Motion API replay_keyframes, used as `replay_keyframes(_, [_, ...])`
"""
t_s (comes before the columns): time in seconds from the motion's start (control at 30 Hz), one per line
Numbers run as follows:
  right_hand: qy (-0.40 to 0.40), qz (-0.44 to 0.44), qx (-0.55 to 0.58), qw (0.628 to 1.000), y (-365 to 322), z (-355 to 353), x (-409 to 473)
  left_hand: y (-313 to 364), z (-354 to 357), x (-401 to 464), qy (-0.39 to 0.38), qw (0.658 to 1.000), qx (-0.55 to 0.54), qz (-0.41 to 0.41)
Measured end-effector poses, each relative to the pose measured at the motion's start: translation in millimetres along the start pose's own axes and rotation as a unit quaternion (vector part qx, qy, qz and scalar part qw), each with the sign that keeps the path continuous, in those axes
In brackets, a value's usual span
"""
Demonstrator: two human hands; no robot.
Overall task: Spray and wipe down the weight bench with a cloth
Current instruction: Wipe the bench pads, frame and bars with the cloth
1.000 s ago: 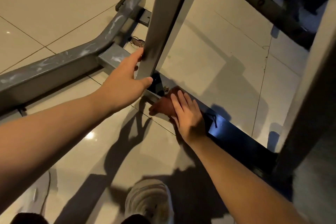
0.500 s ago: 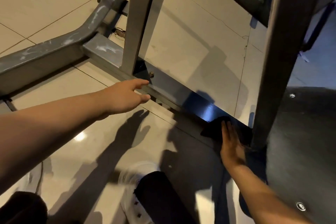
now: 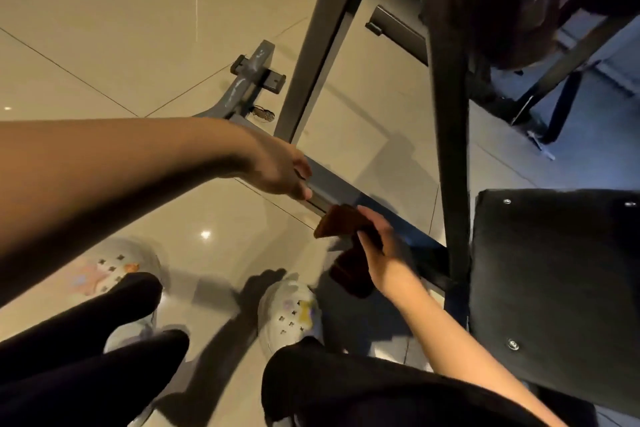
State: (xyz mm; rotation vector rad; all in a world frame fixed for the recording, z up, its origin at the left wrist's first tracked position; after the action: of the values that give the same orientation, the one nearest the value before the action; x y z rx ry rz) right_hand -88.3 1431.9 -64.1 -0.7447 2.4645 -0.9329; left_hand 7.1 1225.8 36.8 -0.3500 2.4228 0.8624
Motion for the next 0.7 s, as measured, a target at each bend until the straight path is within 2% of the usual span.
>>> replay_keyframes(0.17, [0.015, -0.143, 0.079, 0.986, -106, -41, -32, 15, -3, -62, 0.037, 0.996, 0.083, -0.003])
replay_keyframes(0.2, [0.013, -0.167, 0.092, 0.982, -125, -49, -40, 19, -4, -75, 0.055, 0.996, 0.068, 0.022])
replay_keyframes(0.27, [0.012, -0.201, 0.119, 0.972, -155, -62, -54, 28, -7, -100, 0.123, 0.988, -0.030, 0.088])
replay_keyframes(0.33, [0.015, -0.213, 0.160, 0.964, -176, -74, -72, 38, -11, -124, 0.232, 0.952, -0.139, 0.144])
replay_keyframes(0.43, [0.011, -0.225, 0.213, 0.951, -196, -86, -97, 50, -11, -153, 0.365, 0.886, -0.230, 0.168])
replay_keyframes(0.63, [-0.043, -0.252, 0.239, 0.937, -228, -96, -133, 60, -3, -192, 0.465, 0.781, -0.356, 0.217])
replay_keyframes(0.7, [-0.062, -0.255, 0.266, 0.928, -237, -99, -140, 64, -3, -204, 0.478, 0.765, -0.364, 0.232])
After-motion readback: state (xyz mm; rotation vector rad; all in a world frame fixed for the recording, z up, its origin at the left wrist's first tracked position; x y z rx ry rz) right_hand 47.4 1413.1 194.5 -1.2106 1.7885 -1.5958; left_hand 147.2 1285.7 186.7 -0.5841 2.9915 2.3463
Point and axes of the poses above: each hand's wrist, its own x-axis towards the middle knuckle, its own z-axis out of the palm, y = z × x, the point moved 2 cm from there along x, towards the middle knuckle, and after that the axes turned 3 degrees about x, right-handed, at the moved point
